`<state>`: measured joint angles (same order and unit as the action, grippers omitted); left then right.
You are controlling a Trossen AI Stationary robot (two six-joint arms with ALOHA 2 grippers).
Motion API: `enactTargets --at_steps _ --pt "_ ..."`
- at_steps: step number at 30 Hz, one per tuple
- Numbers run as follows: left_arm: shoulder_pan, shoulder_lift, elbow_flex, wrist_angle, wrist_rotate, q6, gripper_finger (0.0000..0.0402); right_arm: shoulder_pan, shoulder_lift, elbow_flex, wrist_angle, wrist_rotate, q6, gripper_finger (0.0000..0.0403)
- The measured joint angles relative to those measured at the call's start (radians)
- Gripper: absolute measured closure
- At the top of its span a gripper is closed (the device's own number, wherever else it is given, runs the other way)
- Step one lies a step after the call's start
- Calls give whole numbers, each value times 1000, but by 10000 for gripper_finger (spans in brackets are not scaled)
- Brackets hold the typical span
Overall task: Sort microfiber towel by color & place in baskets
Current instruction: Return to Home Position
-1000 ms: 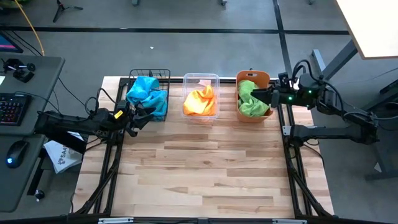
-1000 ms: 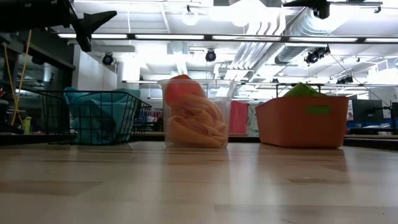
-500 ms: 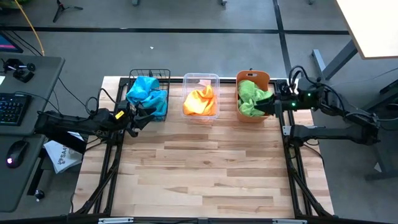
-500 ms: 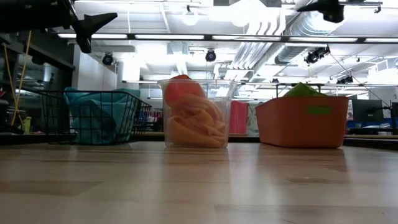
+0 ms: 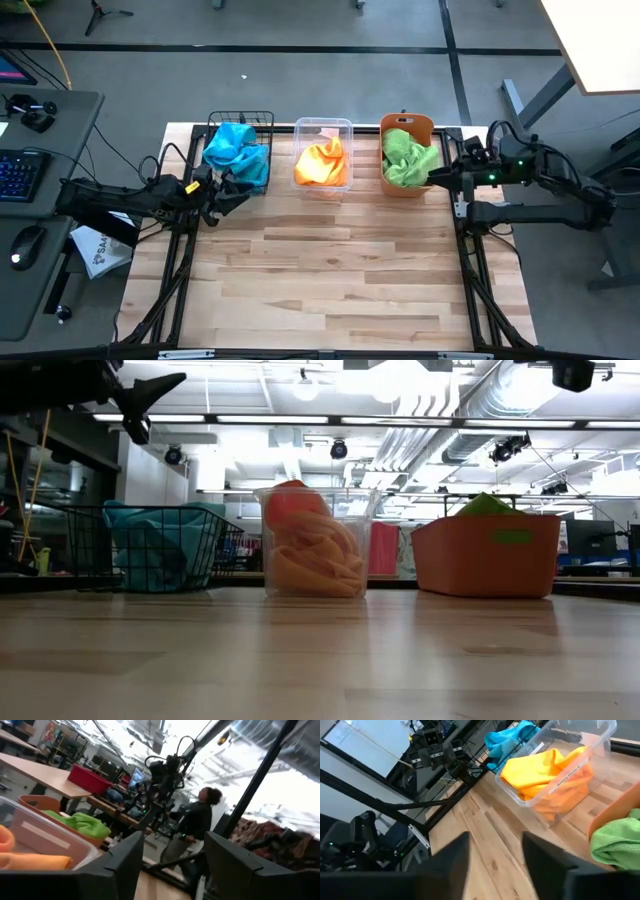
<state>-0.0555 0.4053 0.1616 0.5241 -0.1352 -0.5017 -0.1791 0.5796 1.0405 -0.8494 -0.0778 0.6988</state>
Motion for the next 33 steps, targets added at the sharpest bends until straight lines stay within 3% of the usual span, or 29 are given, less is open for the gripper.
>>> enactTargets --at_steps 5,7,13,29,31,33 --pt "0 0 0 -30 -5 80 254 15 -1 -6 5 6 -19 365" --pt "0 0 0 -34 -8 108 285 23 -1 -12 6 5 -24 391" --pt "0 -1 0 -87 -6 168 390 53 -5 -53 97 -9 -46 387" --pt "0 -1 -3 -193 1 190 401 115 -37 -155 181 -4 29 402" --pt "0 -2 -38 -125 0 180 401 116 -46 -154 185 -1 32 402" --pt "0 -8 -117 42 0 141 401 116 -57 -154 185 0 46 402"
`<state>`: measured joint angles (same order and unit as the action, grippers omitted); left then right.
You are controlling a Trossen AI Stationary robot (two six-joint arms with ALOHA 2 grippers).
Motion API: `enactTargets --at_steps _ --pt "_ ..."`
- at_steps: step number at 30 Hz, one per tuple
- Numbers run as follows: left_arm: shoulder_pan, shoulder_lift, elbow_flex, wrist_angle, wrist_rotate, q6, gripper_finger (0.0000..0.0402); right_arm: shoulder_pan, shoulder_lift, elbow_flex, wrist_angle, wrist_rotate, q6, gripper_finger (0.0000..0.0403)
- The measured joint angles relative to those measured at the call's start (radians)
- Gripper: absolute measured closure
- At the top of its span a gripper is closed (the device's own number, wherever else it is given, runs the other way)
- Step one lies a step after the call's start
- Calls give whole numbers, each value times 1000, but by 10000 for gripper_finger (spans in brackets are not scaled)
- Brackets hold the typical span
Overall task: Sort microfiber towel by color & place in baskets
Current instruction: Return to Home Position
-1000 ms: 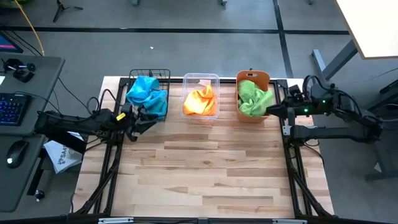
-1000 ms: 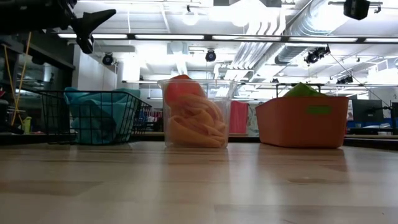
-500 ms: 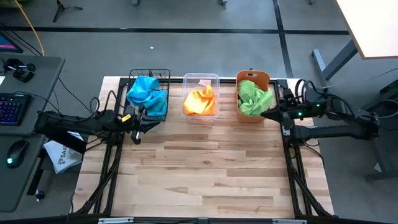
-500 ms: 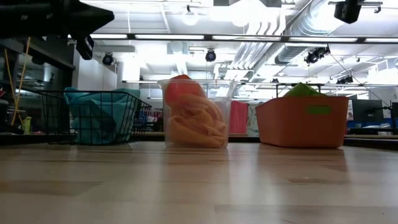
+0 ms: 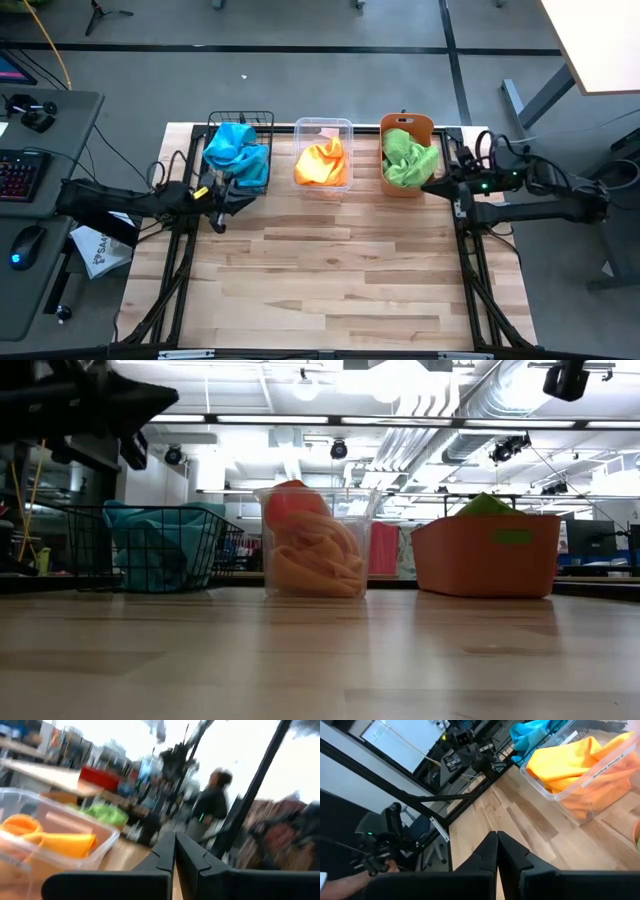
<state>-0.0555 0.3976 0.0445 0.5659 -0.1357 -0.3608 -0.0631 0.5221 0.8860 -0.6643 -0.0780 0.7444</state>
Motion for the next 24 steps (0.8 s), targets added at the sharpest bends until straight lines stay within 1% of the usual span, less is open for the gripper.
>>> enactTargets --at_steps 1,3,7,10,13,15,18,24 --pt "0 -1 -38 65 -7 -17 401 0 -6 0 0 0 7 402" --pt "0 -9 -20 32 -22 -15 401 0 -19 0 0 1 15 402" --pt "2 -38 -26 33 -31 54 401 0 -39 0 8 6 15 402" --pt "3 -61 -33 -76 -63 48 401 0 -47 0 8 12 8 403" --pt "3 -74 -33 -186 -63 -10 401 0 -54 0 5 14 -29 403" --pt "3 -76 -33 -216 -56 -48 401 0 -56 0 1 14 -64 403" --pt "3 -77 -33 -196 -53 -81 401 0 -60 0 -5 14 -119 403" --pt "3 -77 -33 -154 -51 -81 401 0 -63 -12 14 -4 -230 403"
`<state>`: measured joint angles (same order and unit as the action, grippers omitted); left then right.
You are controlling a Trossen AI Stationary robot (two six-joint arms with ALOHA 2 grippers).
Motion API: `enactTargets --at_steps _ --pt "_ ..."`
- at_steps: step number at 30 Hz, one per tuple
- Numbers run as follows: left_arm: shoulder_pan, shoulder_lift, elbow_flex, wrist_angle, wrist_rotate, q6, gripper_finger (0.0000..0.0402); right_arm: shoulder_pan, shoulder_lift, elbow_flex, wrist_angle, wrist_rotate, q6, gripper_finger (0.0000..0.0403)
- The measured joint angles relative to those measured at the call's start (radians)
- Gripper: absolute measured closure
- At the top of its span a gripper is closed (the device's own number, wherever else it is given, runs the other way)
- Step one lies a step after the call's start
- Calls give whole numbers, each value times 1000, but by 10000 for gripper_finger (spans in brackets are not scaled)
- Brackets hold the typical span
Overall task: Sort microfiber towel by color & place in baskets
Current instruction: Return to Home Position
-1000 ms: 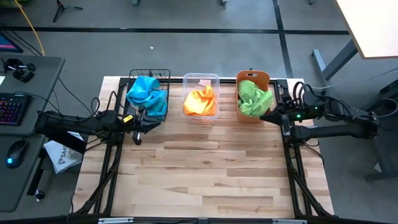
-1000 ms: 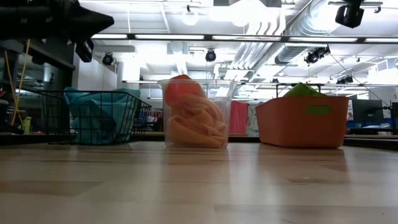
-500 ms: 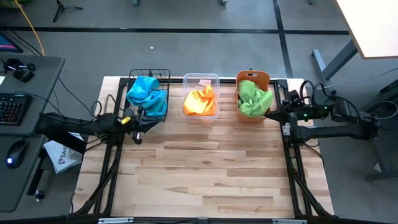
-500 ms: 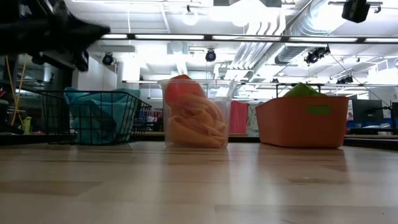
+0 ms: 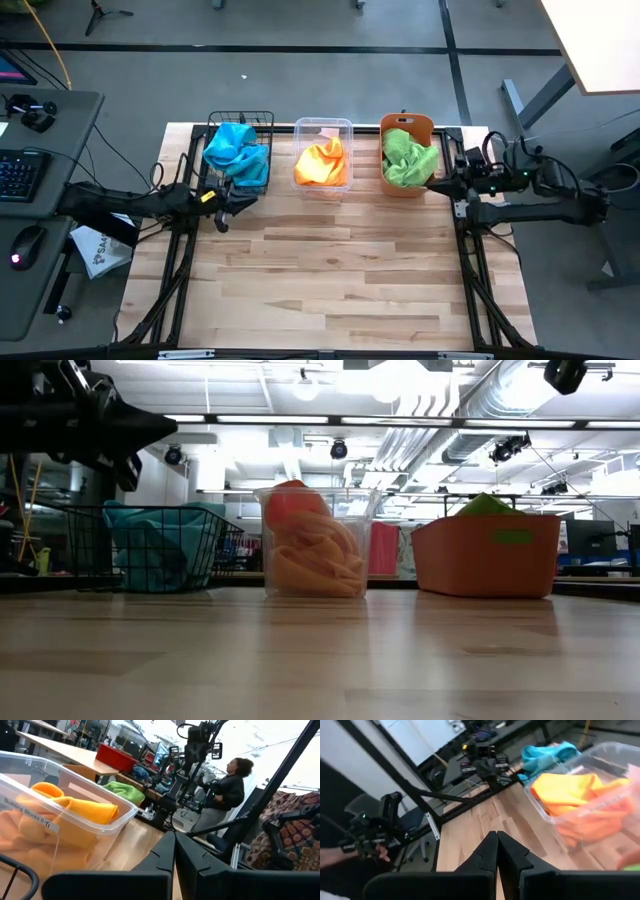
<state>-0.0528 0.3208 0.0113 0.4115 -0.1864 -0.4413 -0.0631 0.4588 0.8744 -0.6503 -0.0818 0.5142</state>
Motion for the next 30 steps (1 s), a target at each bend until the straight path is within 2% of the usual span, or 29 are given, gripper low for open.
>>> enactTargets --at_steps 5,10,13,17,21,30 --pt "0 0 0 -2 0 5 401 0 -62 -136 183 -50 -69 403" --pt "0 1 0 -4 0 6 401 0 -194 -336 352 -63 -56 403" --pt "0 1 0 -4 0 6 401 1 -298 -426 384 -107 -39 403" --pt "0 1 0 -4 0 6 401 1 -451 -506 394 -93 -21 403" --pt "0 2 0 -5 0 6 401 3 -436 -547 508 -83 -22 403" --pt "0 13 1 -44 -3 7 401 71 -399 -806 1056 -72 -29 403"
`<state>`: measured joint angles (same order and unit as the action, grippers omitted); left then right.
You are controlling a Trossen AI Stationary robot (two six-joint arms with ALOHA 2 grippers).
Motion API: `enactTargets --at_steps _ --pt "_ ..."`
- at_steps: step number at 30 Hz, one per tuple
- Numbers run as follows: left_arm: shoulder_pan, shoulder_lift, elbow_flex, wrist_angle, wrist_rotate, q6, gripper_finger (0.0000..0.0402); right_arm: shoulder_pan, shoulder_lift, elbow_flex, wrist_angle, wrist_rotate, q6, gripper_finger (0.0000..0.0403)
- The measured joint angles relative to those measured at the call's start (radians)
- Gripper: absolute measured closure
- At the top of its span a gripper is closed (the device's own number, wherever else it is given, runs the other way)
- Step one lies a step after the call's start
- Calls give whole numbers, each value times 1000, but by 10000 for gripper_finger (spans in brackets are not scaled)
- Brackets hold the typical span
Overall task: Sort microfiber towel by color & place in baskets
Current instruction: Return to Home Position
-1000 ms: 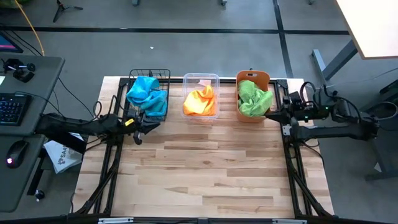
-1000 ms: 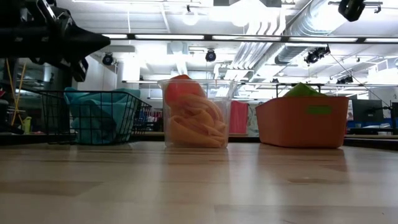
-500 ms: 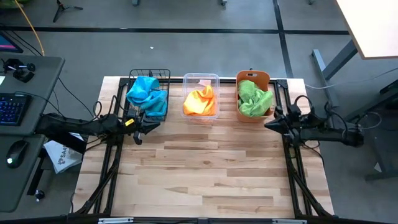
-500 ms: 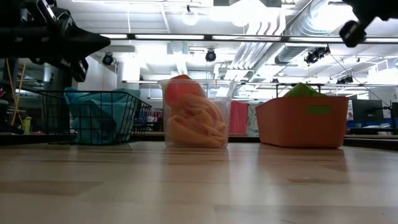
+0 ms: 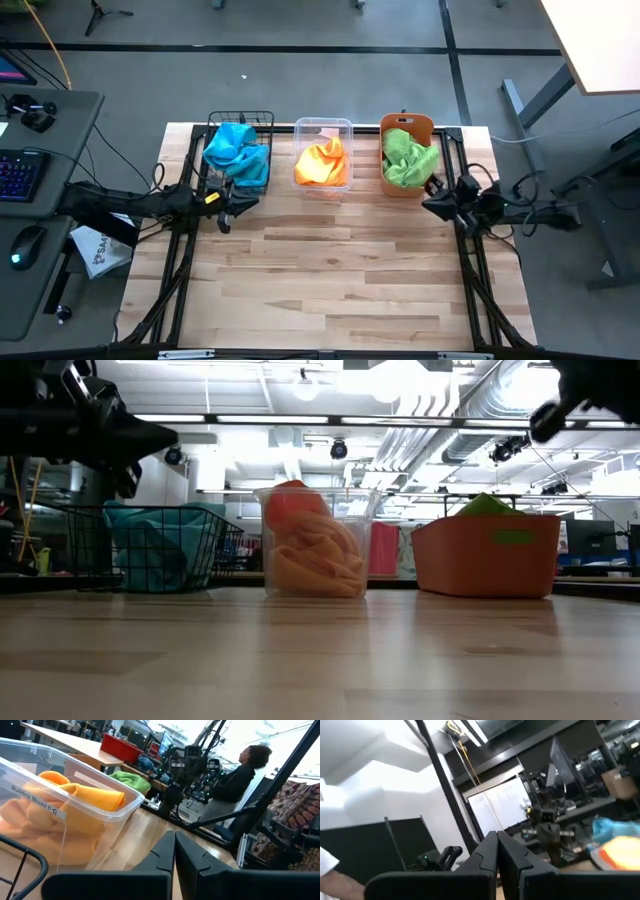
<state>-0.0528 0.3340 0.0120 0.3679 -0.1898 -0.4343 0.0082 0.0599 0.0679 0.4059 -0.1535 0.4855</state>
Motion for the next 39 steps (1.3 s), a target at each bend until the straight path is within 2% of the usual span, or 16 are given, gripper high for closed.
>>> enactTargets --at_steps 3,13,18,26,39 --pt "0 0 0 -7 -1 0 401 29 -3 -58 50 41 30 403" --pt "0 0 0 -9 -3 0 401 89 -3 -53 -271 208 -85 403" --pt "0 0 0 -9 -3 0 401 89 -3 -53 -392 210 -105 403" --pt "0 0 0 -9 -3 0 401 89 20 -52 -401 201 -283 403" --pt "0 0 0 -10 -3 0 401 89 19 -52 -402 198 -284 403"
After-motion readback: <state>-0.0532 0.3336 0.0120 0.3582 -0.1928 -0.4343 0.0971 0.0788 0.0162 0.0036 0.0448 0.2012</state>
